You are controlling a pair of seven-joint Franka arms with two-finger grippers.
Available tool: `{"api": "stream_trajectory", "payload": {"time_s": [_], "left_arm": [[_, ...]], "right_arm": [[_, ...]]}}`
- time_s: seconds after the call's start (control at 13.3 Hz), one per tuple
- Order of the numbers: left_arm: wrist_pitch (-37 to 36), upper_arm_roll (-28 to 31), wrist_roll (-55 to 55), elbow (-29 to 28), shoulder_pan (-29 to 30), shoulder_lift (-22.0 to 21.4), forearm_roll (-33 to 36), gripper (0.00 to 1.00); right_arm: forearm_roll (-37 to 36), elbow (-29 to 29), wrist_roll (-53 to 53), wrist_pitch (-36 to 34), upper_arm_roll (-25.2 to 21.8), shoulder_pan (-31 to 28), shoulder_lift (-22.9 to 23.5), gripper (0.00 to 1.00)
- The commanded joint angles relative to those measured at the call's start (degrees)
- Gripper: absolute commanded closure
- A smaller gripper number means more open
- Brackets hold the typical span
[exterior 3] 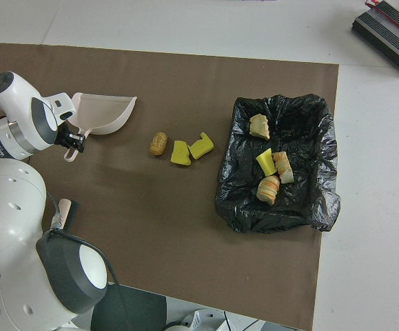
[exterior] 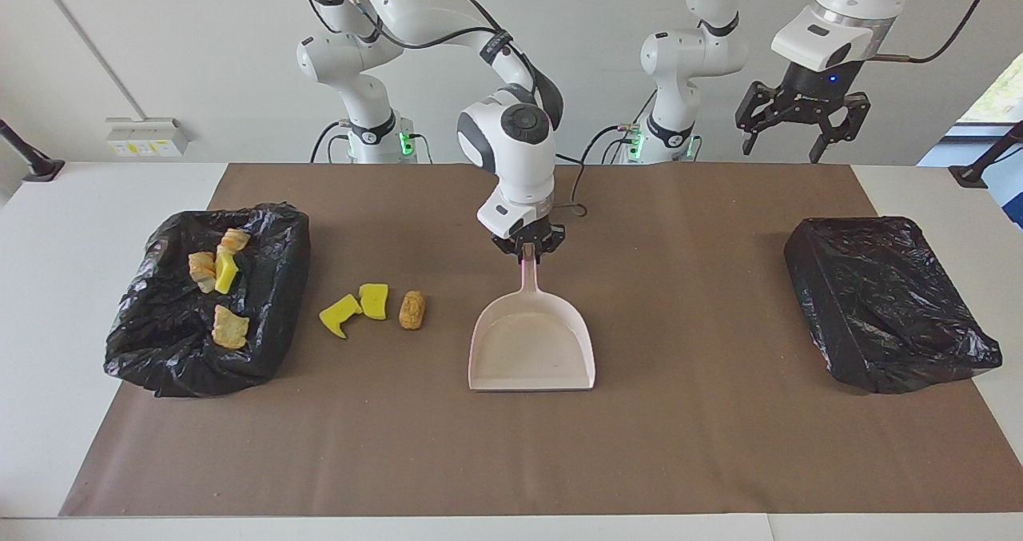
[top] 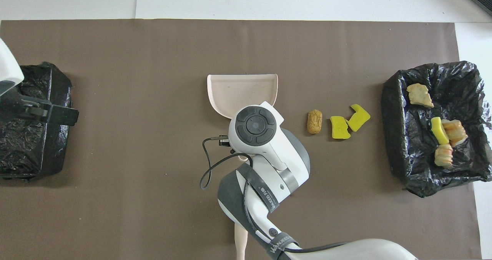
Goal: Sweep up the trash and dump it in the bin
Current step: 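Set the empty dustpan down mid-mat and open the right gripper, then grasp the dustpan handle with the left gripper while the right gripper withdraws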
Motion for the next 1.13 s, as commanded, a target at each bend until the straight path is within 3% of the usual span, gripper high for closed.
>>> {"api": "stream_trajectory", "payload": {"time_s": [0.0, 0.08, 0.3, 0.68, 1.06], "left_arm": [[6.3, 0.5, 0.2, -3.4, -2.7, 0.5, 0.4, 0.00], [7.7, 0.6, 0.1, -4.1, -3.7, 1.8, 0.4, 0.00], [10.8, 0.6, 0.0, -4.2, -5.7, 5.3, 0.5, 0.00], [17.3, 0.5, -0.2, -3.9, -8.1, 9.9, 1.1, 0.00], [20.8, 0.5, -6.8, -4.2, -13.0, 14.0, 1.2, 0.00]], "right_arm": [[1.4, 0.2, 0.9, 1.0, -0.1, 0.1, 0.9, 0.95], [1.4, -0.3, 0.8, 0.6, -0.1, -0.1, 0.8, 0.83], [1.4, 0.2, 0.0, -2.2, -0.2, -2.1, 0.4, 0.00], [1.4, 0.6, -9.1, -10.3, -0.2, -9.7, -7.5, 0.00], [1.2, 0.7, -12.8, -13.1, -0.6, -16.4, -13.9, 0.00]]}}
